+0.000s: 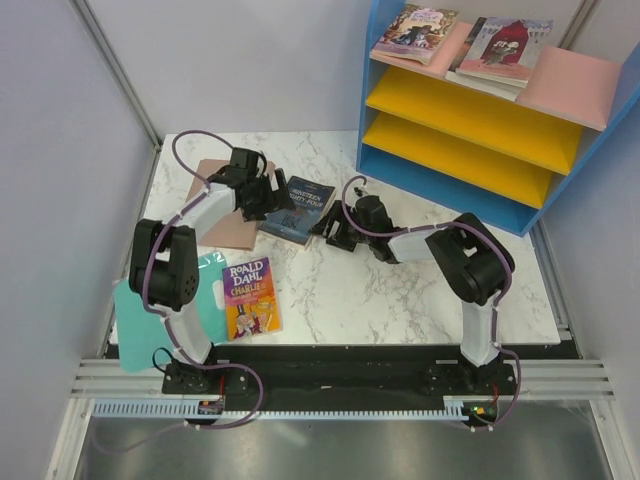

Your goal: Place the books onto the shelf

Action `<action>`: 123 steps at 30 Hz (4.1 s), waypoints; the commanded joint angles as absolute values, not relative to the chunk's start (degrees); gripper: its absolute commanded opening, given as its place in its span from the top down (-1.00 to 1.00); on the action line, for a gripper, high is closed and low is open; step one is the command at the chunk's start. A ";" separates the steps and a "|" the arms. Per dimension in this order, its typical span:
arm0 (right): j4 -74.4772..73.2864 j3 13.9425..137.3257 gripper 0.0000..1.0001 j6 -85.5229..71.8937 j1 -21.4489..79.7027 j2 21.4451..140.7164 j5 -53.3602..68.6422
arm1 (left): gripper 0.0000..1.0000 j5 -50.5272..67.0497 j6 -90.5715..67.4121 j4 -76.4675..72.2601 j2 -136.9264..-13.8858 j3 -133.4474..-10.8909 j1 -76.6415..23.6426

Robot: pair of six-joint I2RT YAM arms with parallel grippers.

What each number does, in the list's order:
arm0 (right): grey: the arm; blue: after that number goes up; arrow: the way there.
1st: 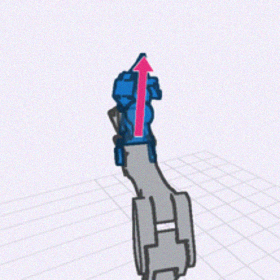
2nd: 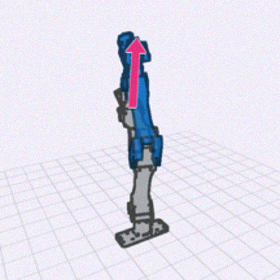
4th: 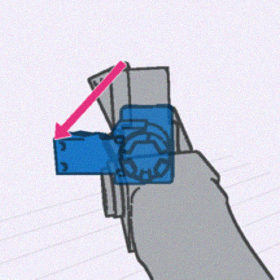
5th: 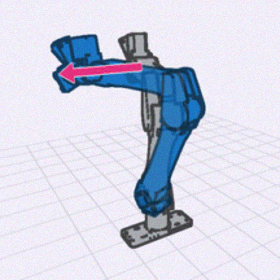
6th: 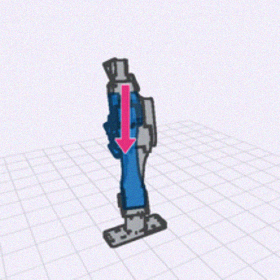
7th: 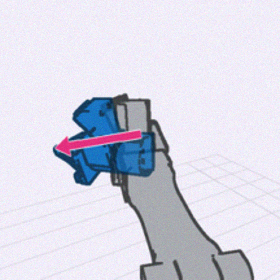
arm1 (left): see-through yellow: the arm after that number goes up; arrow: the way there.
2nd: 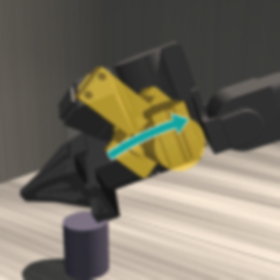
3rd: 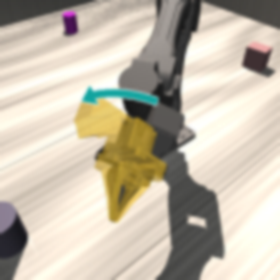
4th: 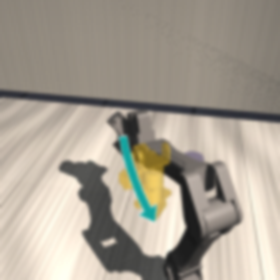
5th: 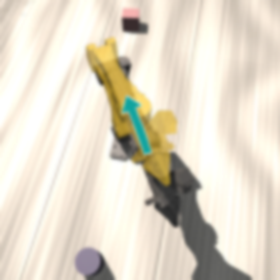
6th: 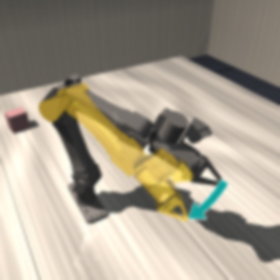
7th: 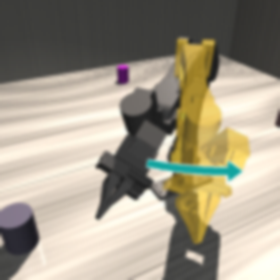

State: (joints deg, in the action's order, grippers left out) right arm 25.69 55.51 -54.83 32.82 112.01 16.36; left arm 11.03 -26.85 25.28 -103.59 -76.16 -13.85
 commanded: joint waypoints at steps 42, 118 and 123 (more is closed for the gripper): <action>15.04 52.64 1.00 -48.96 33.75 94.92 11.07 | -0.99 18.55 -19.16 19.78 -94.04 -65.48 -14.59; 33.58 74.00 0.27 -61.87 36.47 120.22 13.88 | 0.96 5.71 -16.87 35.77 -125.42 -95.01 -23.73; 32.43 74.71 0.66 -63.37 36.82 122.25 14.06 | 0.96 5.19 -16.79 35.33 -124.45 -93.61 -23.73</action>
